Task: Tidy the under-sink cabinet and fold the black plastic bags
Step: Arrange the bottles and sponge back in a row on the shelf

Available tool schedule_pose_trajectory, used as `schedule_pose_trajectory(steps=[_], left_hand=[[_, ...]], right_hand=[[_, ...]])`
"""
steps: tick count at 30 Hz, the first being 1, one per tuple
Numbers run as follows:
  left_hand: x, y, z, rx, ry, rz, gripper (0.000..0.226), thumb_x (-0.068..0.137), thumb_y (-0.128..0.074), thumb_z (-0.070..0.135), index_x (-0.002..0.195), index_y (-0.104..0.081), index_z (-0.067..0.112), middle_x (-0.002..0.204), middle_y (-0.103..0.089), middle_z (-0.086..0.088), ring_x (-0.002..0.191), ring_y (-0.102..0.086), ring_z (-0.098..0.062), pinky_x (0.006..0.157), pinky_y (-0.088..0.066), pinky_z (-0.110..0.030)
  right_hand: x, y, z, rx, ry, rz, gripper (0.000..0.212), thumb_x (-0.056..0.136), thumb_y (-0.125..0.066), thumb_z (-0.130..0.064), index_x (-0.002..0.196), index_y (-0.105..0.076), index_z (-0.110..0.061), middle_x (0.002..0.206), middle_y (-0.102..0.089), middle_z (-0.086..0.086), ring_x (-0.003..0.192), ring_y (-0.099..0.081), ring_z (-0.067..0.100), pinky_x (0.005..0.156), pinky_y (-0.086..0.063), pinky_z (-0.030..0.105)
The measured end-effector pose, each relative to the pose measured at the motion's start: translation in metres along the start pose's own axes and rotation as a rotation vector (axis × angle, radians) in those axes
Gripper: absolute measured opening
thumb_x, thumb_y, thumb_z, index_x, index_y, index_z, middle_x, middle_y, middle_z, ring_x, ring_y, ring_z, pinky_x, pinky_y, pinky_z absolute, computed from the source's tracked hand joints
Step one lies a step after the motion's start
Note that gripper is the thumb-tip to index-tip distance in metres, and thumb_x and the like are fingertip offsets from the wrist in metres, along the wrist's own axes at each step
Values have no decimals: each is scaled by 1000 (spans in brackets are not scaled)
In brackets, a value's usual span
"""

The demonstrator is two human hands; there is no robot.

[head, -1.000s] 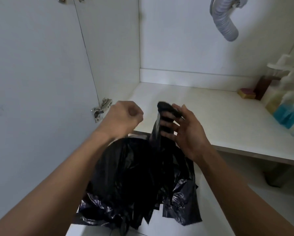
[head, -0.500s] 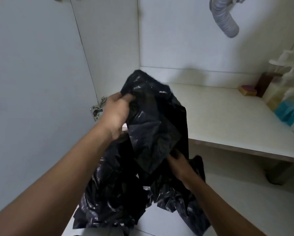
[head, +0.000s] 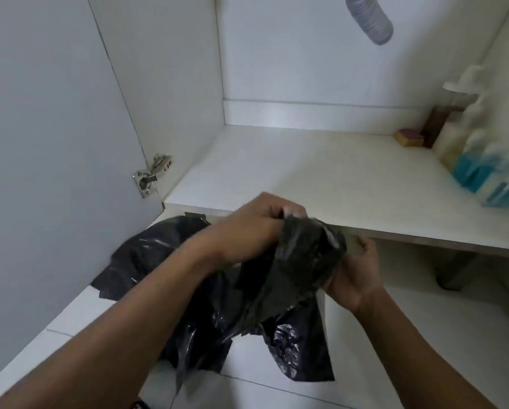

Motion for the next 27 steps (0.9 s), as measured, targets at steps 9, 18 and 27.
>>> schedule_pose_trajectory(steps=[9,18,27], left_hand=[[2,-163,-148,466,197,-501,60,71,-80,30,129,-64,27,127,-64,8,113,-60,-9,101,-50,-32],[11,-122,-158,482,62,535,37,77,-63,61,97,-61,30,97,-55,14,94,-54,-11,79,-46,-32],[28,-203,-218,624,143,5,87,81,-65,66,151,-29,30,142,-39,4,127,-48,-17,106,-41,-41]], right_hand=[[-18,81,-36,-486,164,183,32,94,-58,-3,126,-62,-7,121,-68,15,109,-67,31,89,-56,41],[-85,227,-89,-887,86,531,34,93,-55,-1,123,-62,-15,106,-71,10,93,-68,28,86,-56,43],[-107,273,-95,-1467,145,826,87,84,-75,-27,152,-22,-16,142,-47,17,125,-48,34,100,-44,46]])
Point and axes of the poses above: each hand's wrist, its own x-axis towards the middle knuckle, its own y-axis out of the back of the hand, z = x × y, the point moved 10 cm from there along x, towards the middle knuckle
